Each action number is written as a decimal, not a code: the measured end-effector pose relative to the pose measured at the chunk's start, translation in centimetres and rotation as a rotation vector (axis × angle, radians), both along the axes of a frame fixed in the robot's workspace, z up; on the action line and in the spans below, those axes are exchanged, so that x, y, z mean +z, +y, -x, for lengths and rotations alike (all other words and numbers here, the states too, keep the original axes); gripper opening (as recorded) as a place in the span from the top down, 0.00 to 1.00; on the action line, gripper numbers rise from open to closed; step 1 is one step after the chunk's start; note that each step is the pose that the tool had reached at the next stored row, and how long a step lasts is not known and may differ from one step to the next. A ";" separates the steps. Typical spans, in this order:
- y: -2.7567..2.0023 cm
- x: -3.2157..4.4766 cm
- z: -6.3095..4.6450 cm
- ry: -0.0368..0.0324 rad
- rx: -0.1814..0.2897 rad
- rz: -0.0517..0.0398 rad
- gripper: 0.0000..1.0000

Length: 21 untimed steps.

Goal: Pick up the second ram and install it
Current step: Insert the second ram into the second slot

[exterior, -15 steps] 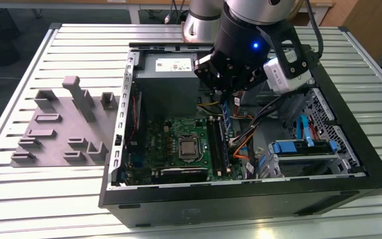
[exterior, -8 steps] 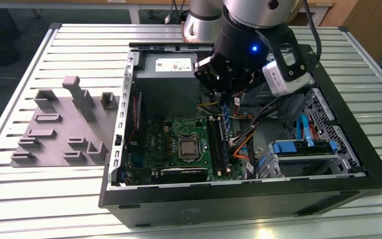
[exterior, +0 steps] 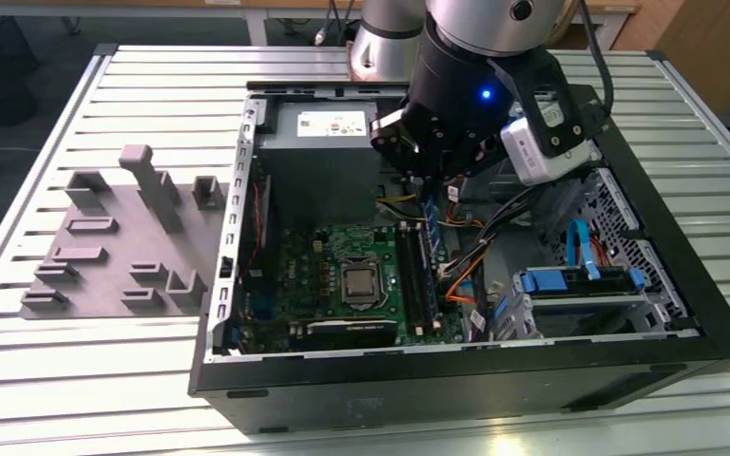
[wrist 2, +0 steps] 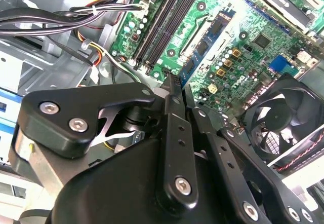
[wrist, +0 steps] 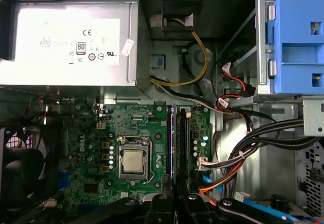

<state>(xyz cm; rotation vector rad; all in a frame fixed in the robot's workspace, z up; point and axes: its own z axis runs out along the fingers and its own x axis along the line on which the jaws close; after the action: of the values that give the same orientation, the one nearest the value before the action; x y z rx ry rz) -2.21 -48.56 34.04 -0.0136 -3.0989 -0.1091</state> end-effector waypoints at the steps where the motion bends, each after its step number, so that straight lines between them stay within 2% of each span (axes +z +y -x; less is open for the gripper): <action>1: 0.00 -0.09 0.0 0.0000 0.000 0.0001 0.86; 21: 0.00 -1.05 0.0 0.0002 0.000 0.0006 0.86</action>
<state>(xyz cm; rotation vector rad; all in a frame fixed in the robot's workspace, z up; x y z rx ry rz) -2.21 -48.56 32.99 -0.0136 -3.0988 -0.1082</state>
